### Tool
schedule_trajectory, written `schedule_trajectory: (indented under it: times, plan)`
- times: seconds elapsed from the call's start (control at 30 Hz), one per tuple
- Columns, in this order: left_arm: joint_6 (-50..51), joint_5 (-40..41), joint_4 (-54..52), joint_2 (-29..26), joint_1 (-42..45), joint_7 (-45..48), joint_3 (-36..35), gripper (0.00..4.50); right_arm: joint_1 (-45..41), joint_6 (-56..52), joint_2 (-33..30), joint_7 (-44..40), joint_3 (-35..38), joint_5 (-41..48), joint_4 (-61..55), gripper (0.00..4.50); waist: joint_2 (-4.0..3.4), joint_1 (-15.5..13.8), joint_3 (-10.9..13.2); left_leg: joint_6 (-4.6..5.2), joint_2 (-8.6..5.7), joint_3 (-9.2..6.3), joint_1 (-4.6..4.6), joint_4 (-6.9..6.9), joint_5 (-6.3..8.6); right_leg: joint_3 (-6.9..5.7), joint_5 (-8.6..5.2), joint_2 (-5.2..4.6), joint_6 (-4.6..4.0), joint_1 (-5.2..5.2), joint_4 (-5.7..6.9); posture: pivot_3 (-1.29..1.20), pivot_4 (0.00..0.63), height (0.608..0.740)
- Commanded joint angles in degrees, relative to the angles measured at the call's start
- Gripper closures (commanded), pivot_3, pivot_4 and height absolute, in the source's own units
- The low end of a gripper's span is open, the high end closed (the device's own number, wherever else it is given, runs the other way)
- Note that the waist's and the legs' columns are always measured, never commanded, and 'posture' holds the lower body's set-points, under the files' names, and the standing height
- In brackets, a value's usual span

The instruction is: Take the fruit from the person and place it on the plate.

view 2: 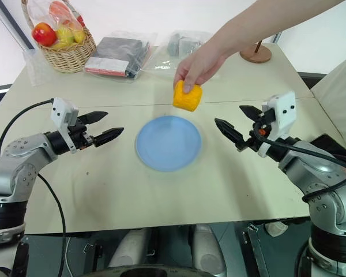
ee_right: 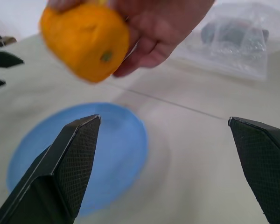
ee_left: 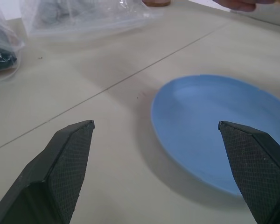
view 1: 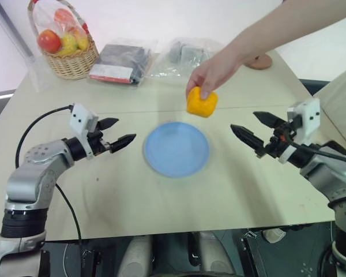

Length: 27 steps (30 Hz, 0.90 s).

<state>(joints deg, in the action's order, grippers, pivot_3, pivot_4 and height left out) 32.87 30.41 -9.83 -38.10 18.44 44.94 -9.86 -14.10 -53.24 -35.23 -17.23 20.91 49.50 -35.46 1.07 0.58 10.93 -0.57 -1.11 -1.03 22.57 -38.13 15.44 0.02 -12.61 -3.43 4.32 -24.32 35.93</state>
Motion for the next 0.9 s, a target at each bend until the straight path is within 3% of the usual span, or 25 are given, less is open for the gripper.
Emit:
schedule_trajectory:
  times: [0.03,0.4,0.73,0.9]
  plan:
    - [-1.2,-0.5,-0.5,-0.4,1.2,0.4,0.0,0.04,-2.5,-4.8,3.8,9.1,-0.7,11.3,-5.8,0.0,0.0,0.0,0.0,0.0,0.0,-0.01,0.02,0.01,0.0,0.01,0.0,-0.01,0.0,-0.02,0.0,0.0,0.15,0.74]
    - [-1.7,-1.6,0.7,0.3,2.8,1.1,1.1,0.04,-8.3,-4.1,3.2,29.2,-6.0,34.3,-5.8,0.0,-0.02,0.0,0.0,0.0,-0.01,-0.02,0.19,0.03,0.0,0.03,0.0,-0.07,-0.01,-0.13,-0.08,0.0,0.15,0.74]
    - [-1.9,-1.8,0.2,0.6,2.2,0.8,1.1,0.04,-16.3,3.4,4.4,45.7,-13.0,43.6,2.0,0.0,-0.02,0.1,0.0,0.0,-0.01,-0.02,0.36,0.04,0.0,0.03,0.01,-0.07,-0.01,-0.24,-0.15,0.0,0.15,0.74]
    - [-1.9,-1.7,-0.3,0.4,1.6,0.6,0.7,0.04,-19.5,5.8,5.4,49.9,-15.0,44.9,4.3,0.0,-0.02,0.1,0.0,0.01,-0.01,-0.03,0.52,0.04,0.0,0.03,0.01,-0.06,0.0,-0.39,-0.15,0.0,0.15,0.74]
